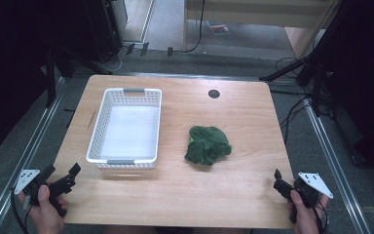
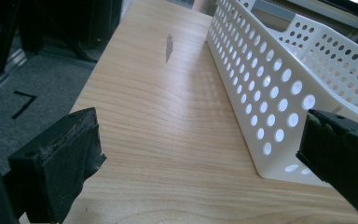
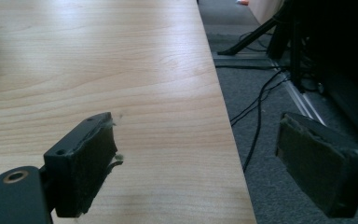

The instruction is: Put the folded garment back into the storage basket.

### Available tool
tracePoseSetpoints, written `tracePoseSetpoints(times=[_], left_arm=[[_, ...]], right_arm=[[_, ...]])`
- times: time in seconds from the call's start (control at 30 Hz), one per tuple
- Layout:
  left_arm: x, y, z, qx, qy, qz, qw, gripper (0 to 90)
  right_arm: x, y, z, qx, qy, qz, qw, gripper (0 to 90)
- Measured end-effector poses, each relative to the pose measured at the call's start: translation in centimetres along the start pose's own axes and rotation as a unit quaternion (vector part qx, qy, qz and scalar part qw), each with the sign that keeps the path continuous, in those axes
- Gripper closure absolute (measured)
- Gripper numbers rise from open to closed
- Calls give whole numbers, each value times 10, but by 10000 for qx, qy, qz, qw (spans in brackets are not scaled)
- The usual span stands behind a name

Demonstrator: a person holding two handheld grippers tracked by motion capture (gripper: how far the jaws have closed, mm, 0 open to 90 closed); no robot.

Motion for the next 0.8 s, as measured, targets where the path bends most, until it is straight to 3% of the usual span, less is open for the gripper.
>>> tracePoseSetpoints(times=[0.1, 0.3, 0.47, 0.6, 0.8], left_arm=[[0, 0, 0, -25, 11, 25, 10000, 0], [0, 5, 0, -24, 21, -224, 9997, 0], [0, 14, 3, -207, 173, -532, 9982, 0], [-10, 20, -2, -238, 125, -562, 9981, 0], [-24, 27, -15, -283, 16, -584, 9979, 0]], right_arm=[[-1, -4, -1, -11, -76, 185, 9998, 94], [-2, -10, -1, 57, -82, 360, 9993, 97], [-1, -9, 0, 84, -60, 294, 9995, 96], [-1, -7, 0, 126, -75, 184, 9997, 93], [-1, -8, 0, 80, -54, 269, 9996, 90]])
Point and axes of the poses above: each handheld gripper's, and its own axes: z roughly forward along the jaws, x roughly out of its underside, y roughly to its left, the point moved 8 cm from there along z, roughly forward along the jaws, and after that the axes turned 3 degrees about z, right-handed, at the moved point
